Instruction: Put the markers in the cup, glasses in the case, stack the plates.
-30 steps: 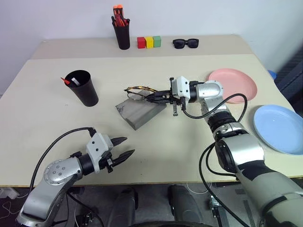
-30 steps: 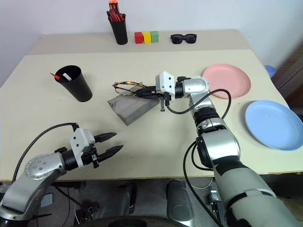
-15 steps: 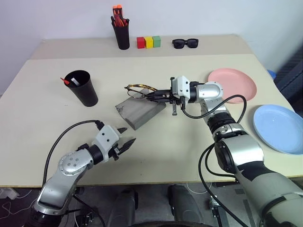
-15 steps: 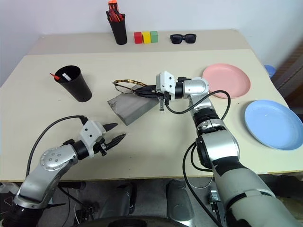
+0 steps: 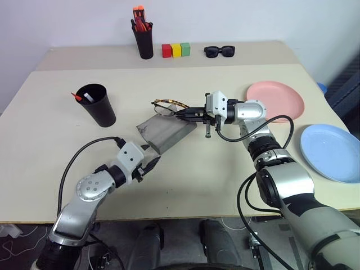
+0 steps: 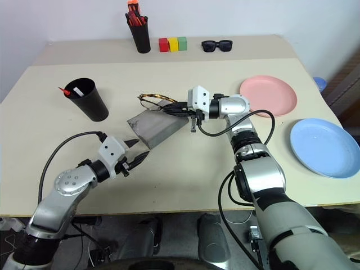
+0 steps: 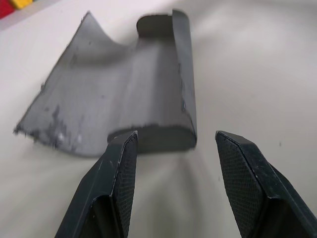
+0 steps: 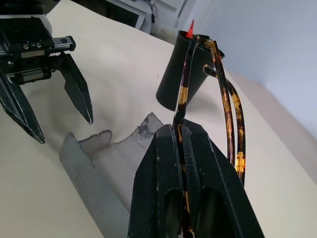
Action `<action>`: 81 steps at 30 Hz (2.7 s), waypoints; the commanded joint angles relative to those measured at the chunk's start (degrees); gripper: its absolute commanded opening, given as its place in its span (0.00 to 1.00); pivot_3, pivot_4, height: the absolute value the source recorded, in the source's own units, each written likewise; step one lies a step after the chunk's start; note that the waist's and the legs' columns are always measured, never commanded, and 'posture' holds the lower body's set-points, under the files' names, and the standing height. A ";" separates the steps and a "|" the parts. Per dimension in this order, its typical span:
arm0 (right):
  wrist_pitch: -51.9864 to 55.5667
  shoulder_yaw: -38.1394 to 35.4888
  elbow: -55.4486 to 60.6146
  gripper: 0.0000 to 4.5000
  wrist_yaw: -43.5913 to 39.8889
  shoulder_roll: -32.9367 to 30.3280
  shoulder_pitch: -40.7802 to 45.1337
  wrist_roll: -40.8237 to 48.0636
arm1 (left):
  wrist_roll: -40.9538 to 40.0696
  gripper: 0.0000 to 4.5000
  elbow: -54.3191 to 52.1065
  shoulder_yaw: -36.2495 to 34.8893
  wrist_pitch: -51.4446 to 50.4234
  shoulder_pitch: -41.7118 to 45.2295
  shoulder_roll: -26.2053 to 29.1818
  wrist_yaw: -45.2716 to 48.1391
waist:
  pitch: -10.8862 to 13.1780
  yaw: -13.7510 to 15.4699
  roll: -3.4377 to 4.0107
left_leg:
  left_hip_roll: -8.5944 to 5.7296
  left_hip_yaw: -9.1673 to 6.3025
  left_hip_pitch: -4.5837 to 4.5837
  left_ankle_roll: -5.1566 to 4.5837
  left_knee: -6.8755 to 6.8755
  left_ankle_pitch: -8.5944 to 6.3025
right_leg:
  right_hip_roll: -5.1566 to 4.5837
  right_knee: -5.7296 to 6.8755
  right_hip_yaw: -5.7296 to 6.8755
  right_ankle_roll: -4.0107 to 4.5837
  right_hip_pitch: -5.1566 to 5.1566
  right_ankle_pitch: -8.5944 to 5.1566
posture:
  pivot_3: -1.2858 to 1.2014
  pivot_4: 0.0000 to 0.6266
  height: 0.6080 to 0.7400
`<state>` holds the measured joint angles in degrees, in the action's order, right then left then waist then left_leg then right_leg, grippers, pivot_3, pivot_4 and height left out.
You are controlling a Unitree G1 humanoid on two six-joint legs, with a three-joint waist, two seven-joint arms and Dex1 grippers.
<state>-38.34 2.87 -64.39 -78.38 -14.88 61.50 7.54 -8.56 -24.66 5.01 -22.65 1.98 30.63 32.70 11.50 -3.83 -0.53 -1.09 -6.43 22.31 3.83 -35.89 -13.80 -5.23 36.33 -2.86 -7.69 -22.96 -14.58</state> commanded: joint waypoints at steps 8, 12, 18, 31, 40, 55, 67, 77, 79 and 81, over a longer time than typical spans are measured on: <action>-0.34 -1.57 3.42 0.00 3.31 -2.15 -0.83 0.65 | -1.60 0.56 2.29 0.27 -1.86 5.34 1.33 4.05 | 0.00 0.01 0.00 | 0.00 0.00 0.00 0.00 0.00 0.00 | 0.00 0.02 0.00 0.00 0.00 0.00 | 0.52 0.24 1.00; -0.22 -1.56 4.71 0.00 4.13 -2.82 -1.61 0.78 | -0.53 0.56 5.40 1.92 -2.19 8.88 0.73 4.37 | 0.00 -0.06 0.00 | -0.01 -0.01 0.00 0.00 -0.03 0.00 | 0.00 0.01 0.01 -0.01 0.02 0.00 | 0.52 0.24 1.00; 0.18 -1.48 6.58 0.00 5.19 -3.24 -2.52 1.03 | 1.35 0.56 9.80 5.72 -1.90 13.13 0.17 5.78 | 0.00 -0.12 0.00 | -0.01 -0.02 0.00 0.00 -0.01 0.00 | 0.00 0.04 0.01 -0.01 -0.02 0.00 | 0.52 0.24 1.00; 0.50 -1.55 7.67 0.00 6.65 -4.14 -3.54 1.12 | 10.74 0.56 19.01 1.05 10.70 19.73 1.18 -4.40 | 0.00 -0.07 0.00 | 0.00 -0.03 0.11 0.02 -0.01 0.02 | 0.01 0.08 0.00 -0.02 -0.16 0.01 | 0.52 0.24 1.00; 0.45 -1.27 6.28 0.00 6.78 -3.43 -2.56 0.68 | 1.86 0.56 10.64 -0.43 8.82 12.92 0.89 4.45 | 0.00 -0.11 0.00 | 0.00 -0.02 0.10 0.06 0.00 0.04 | 0.01 0.19 -0.01 -0.01 -0.19 0.01 | 0.52 0.24 1.00; 0.96 -1.77 8.49 0.00 10.33 -4.02 -5.24 0.75 | 7.51 0.56 14.80 -0.72 0.03 18.45 -2.87 -5.49 | 0.00 -0.11 0.00 | -0.01 -0.03 0.10 0.07 -0.08 0.05 | 0.02 0.31 -0.01 -0.01 -0.22 0.01 | 0.52 0.24 1.00; 3.60 -1.97 18.58 0.00 15.04 -5.81 -13.12 1.00 | 8.29 0.56 22.51 1.28 -4.30 23.12 -1.50 -2.46 | -0.01 -0.05 -0.01 | -0.02 -0.04 0.10 0.08 -0.09 0.05 | 0.02 0.33 -0.01 -0.02 -0.23 0.01 | 0.52 0.24 1.00; 6.29 -1.92 23.60 0.00 16.70 -7.90 -16.26 1.36 | 5.42 0.07 23.58 2.56 -0.12 23.85 3.32 10.75 | 0.00 -0.14 -0.01 | -0.02 -0.04 0.10 0.09 -0.07 0.06 | 0.02 0.33 -0.01 -0.02 -0.23 0.01 | 0.52 0.24 1.00; 6.51 -1.88 23.72 0.00 16.88 -8.02 -16.23 1.34 | 4.17 0.00 23.21 2.39 2.66 23.49 5.58 15.17 | 0.00 -0.13 -0.02 | -0.02 -0.04 0.10 0.09 -0.07 0.06 | 0.02 0.33 -0.01 -0.02 -0.23 0.00 | 0.52 0.24 1.00; 6.69 -1.84 23.66 0.00 17.06 -8.04 -16.04 1.26 | 2.41 0.00 23.24 2.01 4.98 23.04 7.41 19.60 | 0.00 -0.09 -0.01 | -0.01 -0.04 0.10 0.09 -0.07 0.06 | 0.02 0.32 -0.01 -0.02 -0.23 0.00 | 0.52 0.24 1.00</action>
<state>-31.45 1.83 -42.91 -61.90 -22.38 44.89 7.89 -4.17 -0.21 7.93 -20.44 25.02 36.87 48.70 11.50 -3.92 -0.54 -1.10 -6.47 22.42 3.91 -35.96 -13.74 -5.21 36.65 -2.87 -7.71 -23.19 -14.57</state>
